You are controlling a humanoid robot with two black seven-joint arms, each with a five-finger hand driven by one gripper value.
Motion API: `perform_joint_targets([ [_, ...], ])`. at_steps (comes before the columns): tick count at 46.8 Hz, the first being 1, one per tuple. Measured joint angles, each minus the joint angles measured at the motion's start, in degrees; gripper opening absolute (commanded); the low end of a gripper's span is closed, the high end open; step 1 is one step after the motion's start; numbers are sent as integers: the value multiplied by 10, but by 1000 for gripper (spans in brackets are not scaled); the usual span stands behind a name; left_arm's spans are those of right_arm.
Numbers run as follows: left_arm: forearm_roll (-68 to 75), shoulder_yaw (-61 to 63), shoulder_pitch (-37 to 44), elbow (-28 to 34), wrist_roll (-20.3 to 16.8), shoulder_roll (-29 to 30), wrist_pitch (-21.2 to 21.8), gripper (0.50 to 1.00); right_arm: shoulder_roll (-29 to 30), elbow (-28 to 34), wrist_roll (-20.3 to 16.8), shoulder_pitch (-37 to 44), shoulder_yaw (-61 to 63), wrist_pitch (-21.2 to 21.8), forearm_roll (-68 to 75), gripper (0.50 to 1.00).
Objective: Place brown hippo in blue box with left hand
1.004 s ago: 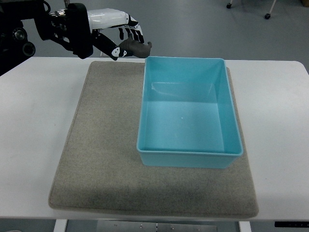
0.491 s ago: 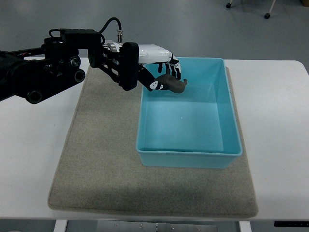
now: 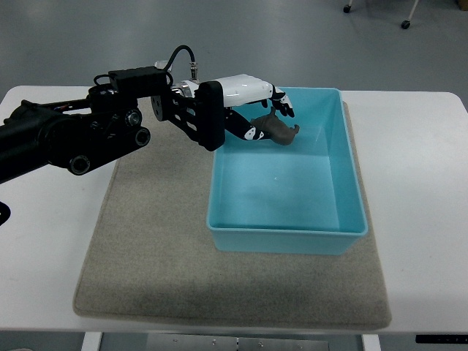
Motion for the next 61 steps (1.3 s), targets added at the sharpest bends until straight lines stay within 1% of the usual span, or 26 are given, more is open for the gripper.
perform_joint_targets([
  [9, -13, -1, 8, -1, 0, 2, 5, 996, 0, 0, 0, 0, 0, 0, 0, 936],
  [17, -86, -3, 8, -2, -1, 9, 4, 996, 0, 0, 0, 0, 0, 0, 0, 938],
  [21, -147, -7, 8, 1, 0, 15, 2, 996, 0, 0, 0, 0, 0, 0, 0, 936],
  [31, -364, -8, 4, 2, 0, 41, -14, 996, 0, 0, 0, 0, 0, 0, 0, 936],
  [37, -473, -10, 4, 8, 1, 66, -57, 996, 0, 0, 0, 0, 0, 0, 0, 936],
  [42, -555, -12, 8, 35, 1, 80, -100, 996, 0, 0, 0, 0, 0, 0, 0, 936],
  [48, -651, -24, 23, 82, 2, 92, -168, 996, 0, 0, 0, 0, 0, 0, 0, 936],
  [53, -700, -65, 55, 110, 6, 93, -226, 996, 0, 0, 0, 0, 0, 0, 0, 936],
  [56, -708, -97, 76, 117, 23, 96, -253, 996, 0, 0, 0, 0, 0, 0, 0, 936],
  [61, -711, -152, 107, 134, 80, 98, -279, 996, 0, 0, 0, 0, 0, 0, 0, 936],
])
